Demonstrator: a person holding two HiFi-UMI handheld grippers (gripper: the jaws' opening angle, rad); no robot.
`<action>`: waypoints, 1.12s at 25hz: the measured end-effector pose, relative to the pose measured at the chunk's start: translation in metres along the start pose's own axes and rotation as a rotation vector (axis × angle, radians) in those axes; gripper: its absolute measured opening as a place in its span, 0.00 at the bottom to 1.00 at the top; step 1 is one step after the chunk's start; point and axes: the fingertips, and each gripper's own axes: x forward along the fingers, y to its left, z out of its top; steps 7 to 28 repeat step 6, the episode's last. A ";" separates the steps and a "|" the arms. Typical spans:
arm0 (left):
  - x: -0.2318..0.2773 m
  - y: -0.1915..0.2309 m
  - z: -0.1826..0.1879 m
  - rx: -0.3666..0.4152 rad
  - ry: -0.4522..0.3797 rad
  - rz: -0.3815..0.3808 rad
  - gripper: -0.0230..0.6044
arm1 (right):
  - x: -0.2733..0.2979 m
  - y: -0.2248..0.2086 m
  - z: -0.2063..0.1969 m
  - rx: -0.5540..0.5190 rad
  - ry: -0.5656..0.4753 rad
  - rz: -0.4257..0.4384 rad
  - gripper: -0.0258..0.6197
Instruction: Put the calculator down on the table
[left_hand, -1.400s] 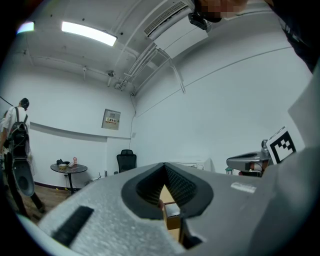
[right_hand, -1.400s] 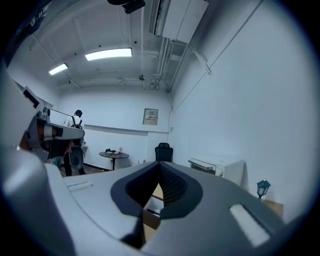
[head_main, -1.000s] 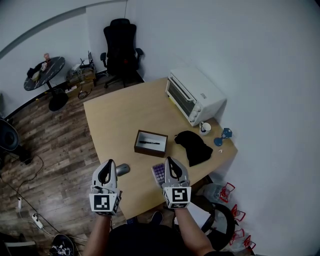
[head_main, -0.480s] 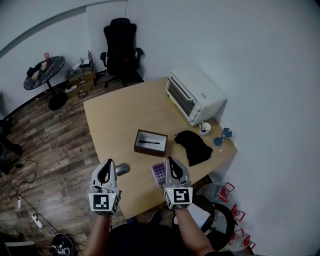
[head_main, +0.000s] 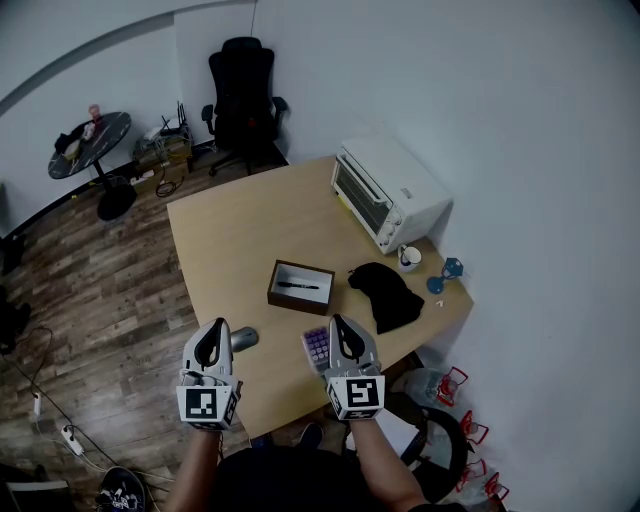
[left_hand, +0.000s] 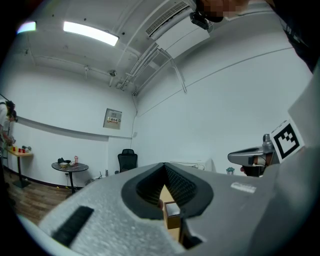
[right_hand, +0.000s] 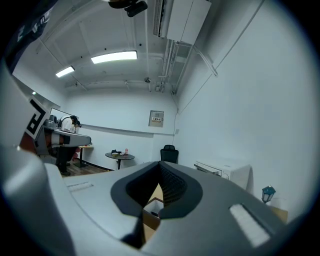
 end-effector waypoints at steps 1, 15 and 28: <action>-0.001 0.001 -0.001 -0.001 0.001 0.002 0.03 | 0.000 0.000 -0.001 0.003 0.002 0.001 0.06; -0.003 0.001 -0.004 0.004 0.010 0.005 0.03 | -0.002 -0.002 -0.003 0.006 0.017 -0.011 0.06; -0.003 0.001 -0.004 0.004 0.010 0.005 0.03 | -0.002 -0.002 -0.003 0.006 0.017 -0.011 0.06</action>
